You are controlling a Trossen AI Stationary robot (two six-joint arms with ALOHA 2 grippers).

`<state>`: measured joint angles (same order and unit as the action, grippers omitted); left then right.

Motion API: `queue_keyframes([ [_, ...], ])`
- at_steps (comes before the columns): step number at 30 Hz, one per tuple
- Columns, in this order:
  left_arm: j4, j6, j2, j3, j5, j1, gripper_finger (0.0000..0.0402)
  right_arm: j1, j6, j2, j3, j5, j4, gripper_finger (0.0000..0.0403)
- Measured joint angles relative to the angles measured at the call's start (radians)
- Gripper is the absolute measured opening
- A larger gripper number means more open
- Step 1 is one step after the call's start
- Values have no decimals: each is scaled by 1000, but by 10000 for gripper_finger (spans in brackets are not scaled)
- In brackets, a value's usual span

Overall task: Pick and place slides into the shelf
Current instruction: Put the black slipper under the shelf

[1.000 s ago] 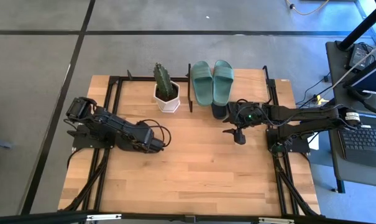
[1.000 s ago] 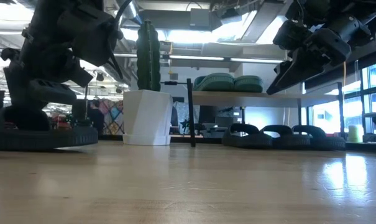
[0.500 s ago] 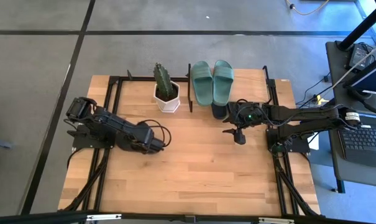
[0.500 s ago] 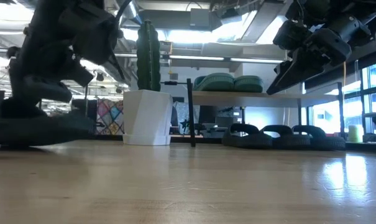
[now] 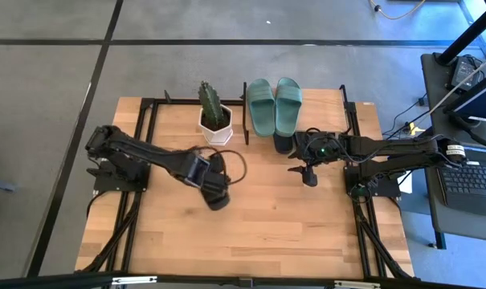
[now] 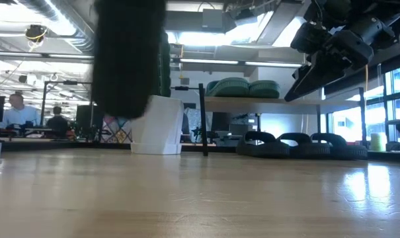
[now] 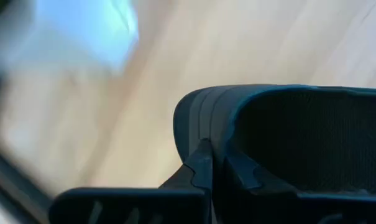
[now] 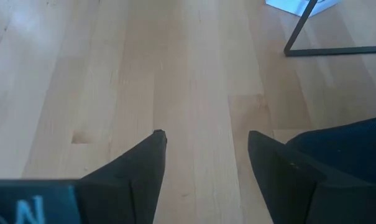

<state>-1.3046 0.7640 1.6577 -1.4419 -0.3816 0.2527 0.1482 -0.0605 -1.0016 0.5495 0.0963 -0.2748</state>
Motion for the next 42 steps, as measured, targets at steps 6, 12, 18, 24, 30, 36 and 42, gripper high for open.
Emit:
queue_keyframes([
  [6,175,-375,48,-101,-223,-8,2,0,4,0,0,0,0,227],
  [12,278,-650,221,-162,-407,-13,2,0,33,0,0,0,-5,227],
  [18,494,-794,351,-182,-432,-24,2,0,80,0,0,0,-7,227],
  [24,682,-792,421,-183,-440,-84,2,0,109,0,0,0,-55,227],
  [30,725,-750,458,-183,-446,-146,2,0,130,0,0,0,-70,227],
  [36,717,-732,485,-184,-422,-189,2,0,135,0,0,0,-68,227],
  [42,745,-748,501,-184,-395,-199,2,0,134,0,0,0,-64,227],
])
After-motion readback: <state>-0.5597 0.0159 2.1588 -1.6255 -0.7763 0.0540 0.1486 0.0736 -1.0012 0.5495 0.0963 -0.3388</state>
